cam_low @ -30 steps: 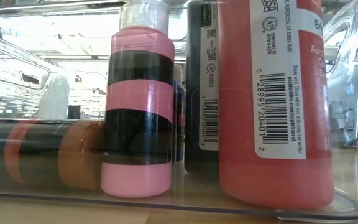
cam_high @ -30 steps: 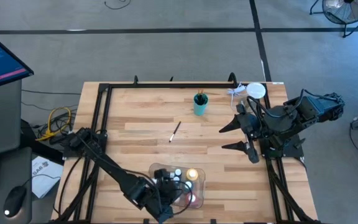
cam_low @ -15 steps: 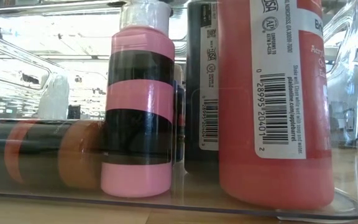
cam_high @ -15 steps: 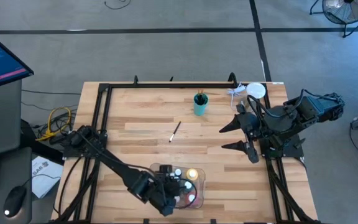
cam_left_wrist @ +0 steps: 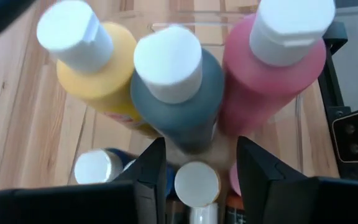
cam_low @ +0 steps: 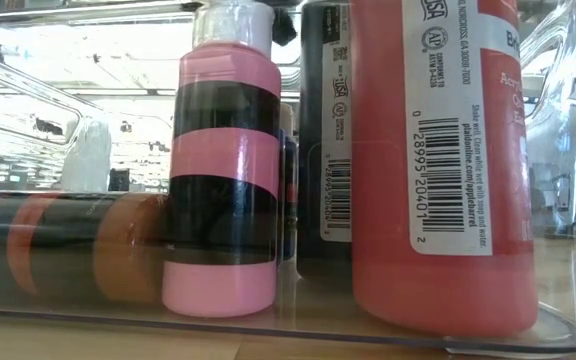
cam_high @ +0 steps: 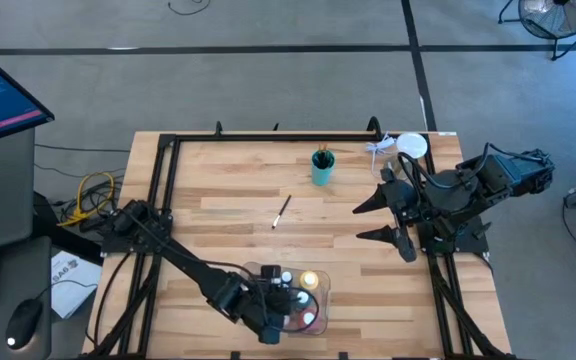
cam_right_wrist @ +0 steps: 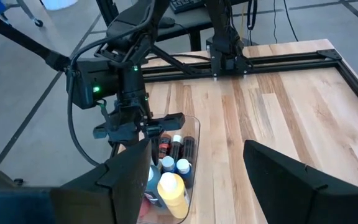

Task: Pick & Place Paint Supplies
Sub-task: Adjust the paint bottles

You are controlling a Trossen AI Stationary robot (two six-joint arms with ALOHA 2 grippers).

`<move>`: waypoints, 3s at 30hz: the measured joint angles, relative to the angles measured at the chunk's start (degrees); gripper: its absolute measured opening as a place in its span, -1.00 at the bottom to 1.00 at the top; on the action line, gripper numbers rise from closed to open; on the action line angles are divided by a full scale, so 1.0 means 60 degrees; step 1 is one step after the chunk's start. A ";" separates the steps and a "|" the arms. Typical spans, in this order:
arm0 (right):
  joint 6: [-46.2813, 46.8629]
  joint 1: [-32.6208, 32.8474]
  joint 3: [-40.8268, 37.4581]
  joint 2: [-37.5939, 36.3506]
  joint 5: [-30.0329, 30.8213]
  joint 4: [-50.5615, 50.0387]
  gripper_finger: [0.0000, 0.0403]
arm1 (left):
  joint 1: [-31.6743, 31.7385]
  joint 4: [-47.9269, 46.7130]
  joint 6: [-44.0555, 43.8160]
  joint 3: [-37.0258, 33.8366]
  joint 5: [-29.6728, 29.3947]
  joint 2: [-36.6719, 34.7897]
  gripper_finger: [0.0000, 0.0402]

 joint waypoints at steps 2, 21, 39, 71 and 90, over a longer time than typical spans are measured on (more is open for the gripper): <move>-0.0002 0.0000 0.0000 0.0000 0.0000 0.0000 0.24 | 0.0013 0.0098 0.0176 0.0000 -0.0004 0.0000 -0.49; -0.0010 -0.0004 0.0000 0.0000 0.0000 -0.0080 0.24 | 0.0333 0.0470 0.0643 -0.0051 0.0455 -0.0005 -0.49; -0.0006 -0.0004 0.0000 0.0000 0.0000 -0.0074 0.24 | 0.0387 0.1496 0.0390 -0.0743 0.1015 -0.0012 -0.49; -0.0010 -0.0025 -0.0004 0.0419 0.0004 -0.0146 0.24 | 0.0518 0.1671 0.0945 -0.0736 0.1017 -0.0011 -0.99; 0.0065 -0.0025 -0.0004 0.0433 0.0004 -0.0142 0.24 | 0.0697 0.1853 0.1206 -0.0729 0.1282 -0.0013 -0.99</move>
